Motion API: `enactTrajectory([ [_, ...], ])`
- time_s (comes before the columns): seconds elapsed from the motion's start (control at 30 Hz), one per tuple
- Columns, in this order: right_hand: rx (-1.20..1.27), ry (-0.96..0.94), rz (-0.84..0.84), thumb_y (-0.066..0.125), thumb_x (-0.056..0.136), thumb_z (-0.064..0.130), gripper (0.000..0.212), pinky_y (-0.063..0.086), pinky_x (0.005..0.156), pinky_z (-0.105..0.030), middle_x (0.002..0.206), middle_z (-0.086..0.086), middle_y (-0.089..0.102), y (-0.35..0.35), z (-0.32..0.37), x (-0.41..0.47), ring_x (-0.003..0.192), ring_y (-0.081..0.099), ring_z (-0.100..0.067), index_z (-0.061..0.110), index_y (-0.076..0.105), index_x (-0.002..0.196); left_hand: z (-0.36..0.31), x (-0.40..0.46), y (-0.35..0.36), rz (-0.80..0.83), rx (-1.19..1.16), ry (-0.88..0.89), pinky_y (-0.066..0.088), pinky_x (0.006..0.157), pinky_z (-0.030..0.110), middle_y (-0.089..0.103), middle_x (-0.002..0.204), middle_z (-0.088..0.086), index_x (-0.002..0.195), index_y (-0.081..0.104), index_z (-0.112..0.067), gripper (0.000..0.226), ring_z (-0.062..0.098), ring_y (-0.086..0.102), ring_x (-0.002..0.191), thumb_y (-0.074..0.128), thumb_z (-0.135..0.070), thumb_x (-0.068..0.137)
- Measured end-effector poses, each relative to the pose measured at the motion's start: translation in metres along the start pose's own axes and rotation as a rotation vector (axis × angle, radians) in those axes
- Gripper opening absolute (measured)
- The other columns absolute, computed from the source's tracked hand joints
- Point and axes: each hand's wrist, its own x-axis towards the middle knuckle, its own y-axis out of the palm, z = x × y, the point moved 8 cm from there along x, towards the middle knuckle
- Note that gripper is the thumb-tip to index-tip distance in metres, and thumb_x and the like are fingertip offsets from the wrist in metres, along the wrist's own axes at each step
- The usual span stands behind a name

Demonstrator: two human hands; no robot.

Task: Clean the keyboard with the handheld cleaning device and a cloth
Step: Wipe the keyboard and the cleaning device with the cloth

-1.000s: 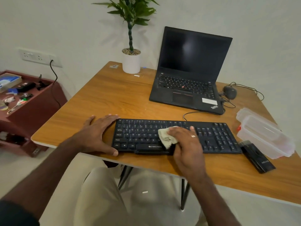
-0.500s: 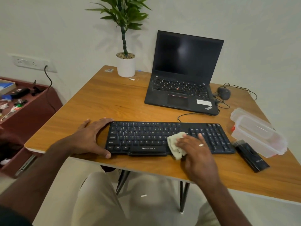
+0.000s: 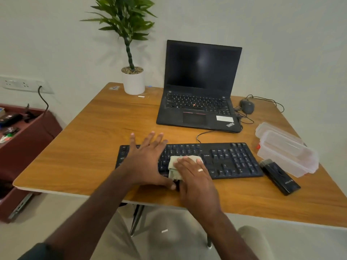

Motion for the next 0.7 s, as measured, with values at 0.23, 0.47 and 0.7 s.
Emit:
enactTrajectory([
  [0.23, 0.007, -0.165, 0.083, 0.047, 0.088, 0.013, 0.044, 0.030, 0.119, -0.034, 0.133, 0.005, 0.067, -0.004, -0.017, -0.004, 0.134, 0.051, -0.011, 0.021, 0.070, 0.125, -0.007, 0.011, 0.001, 0.113, -0.088, 0.007, 0.009, 0.121, 0.058, 0.015, 0.167, -0.007, 0.160, 0.005, -0.027, 0.146, 0.016, 0.015, 0.151, 0.068, -0.092, 0.046],
  [0.47, -0.009, 0.068, 0.120, 0.069, 0.088, 0.003, 0.048, 0.033, 0.120, -0.042, 0.137, 0.001, 0.064, -0.047, -0.092, -0.018, 0.134, 0.047, -0.009, 0.023, 0.064, 0.131, -0.006, 0.011, 0.002, 0.125, -0.074, 0.016, 0.008, 0.122, 0.057, 0.010, 0.167, -0.008, 0.160, 0.003, -0.028, 0.144, 0.015, 0.013, 0.152, 0.067, -0.092, 0.048],
  [0.7, 0.129, 0.161, -0.043, 0.042, 0.093, 0.012, 0.046, 0.022, 0.120, -0.024, 0.139, 0.001, 0.063, -0.030, -0.037, 0.003, 0.134, 0.046, -0.006, 0.019, 0.063, 0.133, -0.007, 0.012, 0.000, 0.116, -0.082, 0.012, 0.011, 0.121, 0.059, 0.013, 0.167, -0.007, 0.160, 0.003, -0.027, 0.147, 0.016, 0.016, 0.151, 0.068, -0.092, 0.045],
])
